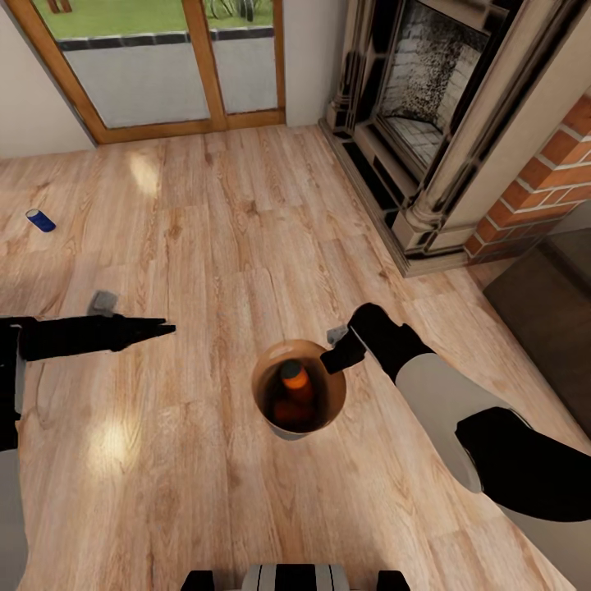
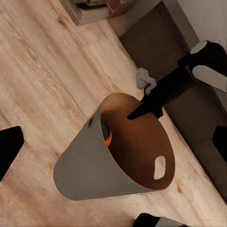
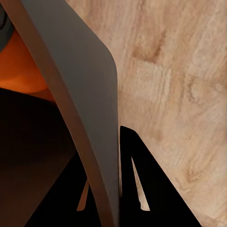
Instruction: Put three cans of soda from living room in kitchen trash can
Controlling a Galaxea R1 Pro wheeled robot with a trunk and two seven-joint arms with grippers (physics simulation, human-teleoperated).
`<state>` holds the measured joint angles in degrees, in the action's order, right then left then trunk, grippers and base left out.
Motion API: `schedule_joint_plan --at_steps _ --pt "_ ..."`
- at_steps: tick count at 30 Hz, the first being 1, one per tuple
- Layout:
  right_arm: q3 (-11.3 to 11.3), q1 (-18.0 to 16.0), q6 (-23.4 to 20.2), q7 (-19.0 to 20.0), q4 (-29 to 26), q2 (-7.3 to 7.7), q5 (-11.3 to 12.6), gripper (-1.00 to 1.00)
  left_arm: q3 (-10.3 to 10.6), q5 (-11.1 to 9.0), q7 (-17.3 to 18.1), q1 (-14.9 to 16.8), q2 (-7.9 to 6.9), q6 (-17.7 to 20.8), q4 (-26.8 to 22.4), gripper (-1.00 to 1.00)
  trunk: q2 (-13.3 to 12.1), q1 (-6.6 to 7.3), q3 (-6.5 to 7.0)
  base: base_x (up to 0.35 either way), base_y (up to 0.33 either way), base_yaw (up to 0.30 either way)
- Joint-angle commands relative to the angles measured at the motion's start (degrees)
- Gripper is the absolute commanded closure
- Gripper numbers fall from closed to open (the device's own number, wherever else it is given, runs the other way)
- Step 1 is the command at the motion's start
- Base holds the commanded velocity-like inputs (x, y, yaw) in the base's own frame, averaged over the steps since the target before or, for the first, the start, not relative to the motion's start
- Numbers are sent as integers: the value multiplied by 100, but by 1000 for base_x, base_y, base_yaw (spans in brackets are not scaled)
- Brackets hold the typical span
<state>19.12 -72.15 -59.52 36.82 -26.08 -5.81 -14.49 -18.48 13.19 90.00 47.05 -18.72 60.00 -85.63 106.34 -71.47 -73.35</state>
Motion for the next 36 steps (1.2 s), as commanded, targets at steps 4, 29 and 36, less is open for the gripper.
schedule_joint_plan --at_steps 4,29,36 --pt "-43 -1 -48 31 3 95 158 100 -406 388 -349 -11 -70 0 -9 -100 0 0 0 0 0 0" --pt "-245 -241 223 14 -70 488 -1751 100 -361 697 -3946 -742 588 -441 389 -100 1 0 0 0 0 0" --pt "-150 -283 181 75 -177 587 -2049 100 -360 735 -4043 -832 671 -531 412 -100 1 0 0 12 0 0"
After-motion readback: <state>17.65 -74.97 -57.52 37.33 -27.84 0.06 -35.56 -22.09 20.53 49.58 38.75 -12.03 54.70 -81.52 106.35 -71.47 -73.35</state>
